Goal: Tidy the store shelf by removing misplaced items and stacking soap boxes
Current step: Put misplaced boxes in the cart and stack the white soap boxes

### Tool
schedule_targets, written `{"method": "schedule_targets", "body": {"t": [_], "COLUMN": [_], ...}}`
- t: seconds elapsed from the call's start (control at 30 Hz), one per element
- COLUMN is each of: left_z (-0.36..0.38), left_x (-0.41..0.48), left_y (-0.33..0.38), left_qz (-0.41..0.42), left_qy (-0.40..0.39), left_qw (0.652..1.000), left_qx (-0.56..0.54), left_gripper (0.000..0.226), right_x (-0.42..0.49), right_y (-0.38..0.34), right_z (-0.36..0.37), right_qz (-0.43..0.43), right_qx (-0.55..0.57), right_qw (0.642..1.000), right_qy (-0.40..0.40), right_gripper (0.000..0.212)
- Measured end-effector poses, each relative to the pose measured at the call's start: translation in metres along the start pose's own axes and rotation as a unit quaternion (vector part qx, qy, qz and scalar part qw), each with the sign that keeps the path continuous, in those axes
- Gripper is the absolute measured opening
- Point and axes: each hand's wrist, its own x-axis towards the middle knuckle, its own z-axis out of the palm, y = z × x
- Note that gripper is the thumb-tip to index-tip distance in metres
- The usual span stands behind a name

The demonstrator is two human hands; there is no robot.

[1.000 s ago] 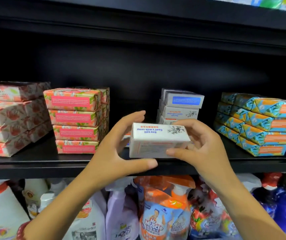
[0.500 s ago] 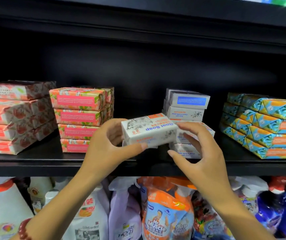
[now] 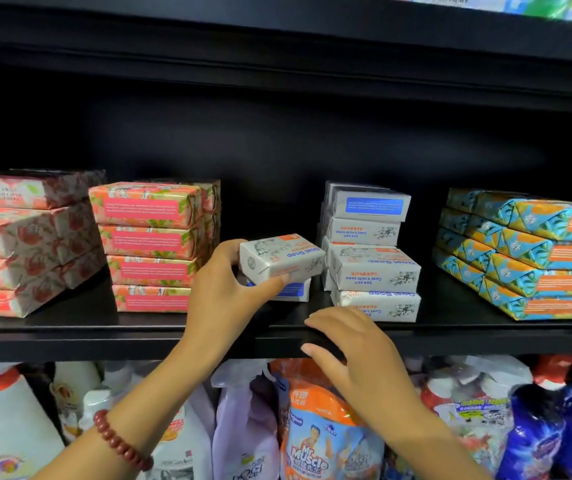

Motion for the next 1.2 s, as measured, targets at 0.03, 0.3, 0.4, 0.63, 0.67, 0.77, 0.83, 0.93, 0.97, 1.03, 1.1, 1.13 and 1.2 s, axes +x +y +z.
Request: {"method": "schedule_targets", "body": {"t": [0.03,0.3,0.4,0.63,0.67,0.77,0.83,0.93,0.97,1.03,1.1,1.13,1.2], "left_z": [0.000,0.000,0.000,0.002,0.002,0.003,0.004,0.004,0.005,0.004,0.004,0.004,0.003], "left_x": [0.000,0.002,0.001,-0.005,-0.007,-0.018,-0.026,-0.034,-0.035,-0.035,-0.035,-0.036,-0.035], "left_y": [-0.003,-0.014,-0.014,-0.011,-0.010,-0.012,-0.015,-0.015,-0.015,-0.013,-0.012,-0.012,-0.012], "left_qz": [-0.001,0.026,0.029,0.044,0.072,0.206,0.256,0.261,0.260,0.248,0.240,0.236,0.224], "left_qy": [-0.008,-0.035,-0.023,0.008,0.025,0.043,-0.001,-0.095,-0.117,-0.144,-0.150,-0.152,-0.162], "left_qw": [1.000,0.998,0.998,0.994,0.989,0.963,0.950,0.932,0.926,0.925,0.928,0.929,0.931], "left_qx": [0.000,0.040,0.053,0.104,0.130,0.170,0.178,0.234,0.248,0.248,0.244,0.243,0.240], "left_gripper": [0.048,0.040,0.038,0.049,0.051,0.039,0.031,0.032,0.032,0.032,0.032,0.032,0.033], "right_x": [0.000,-0.003,-0.002,0.000,0.002,0.011,0.020,0.029,0.030,0.029,0.027,0.026,0.024], "right_y": [0.000,0.000,0.000,0.002,0.002,0.010,0.025,0.049,0.053,0.056,0.056,0.054,0.050], "right_z": [0.001,0.003,0.002,-0.009,-0.015,-0.041,-0.057,-0.069,-0.070,-0.068,-0.064,-0.062,-0.060], "right_qz": [-0.001,-0.017,-0.013,-0.017,-0.024,-0.045,-0.029,0.030,0.045,0.050,0.037,0.032,0.017], "right_qx": [0.001,0.000,-0.005,0.064,0.085,0.069,0.015,-0.052,-0.062,-0.067,-0.063,-0.066,-0.081], "right_qw": [1.000,1.000,1.000,0.998,0.996,0.992,0.993,0.998,0.997,0.996,0.997,0.997,0.995], "right_qy": [0.003,0.020,0.019,-0.007,0.013,0.101,0.115,0.029,-0.003,-0.023,0.003,0.021,0.055], "right_gripper": [0.033,0.031,0.032,0.032,0.030,0.025,0.033,0.055,0.063,0.068,0.063,0.060,0.054]}}
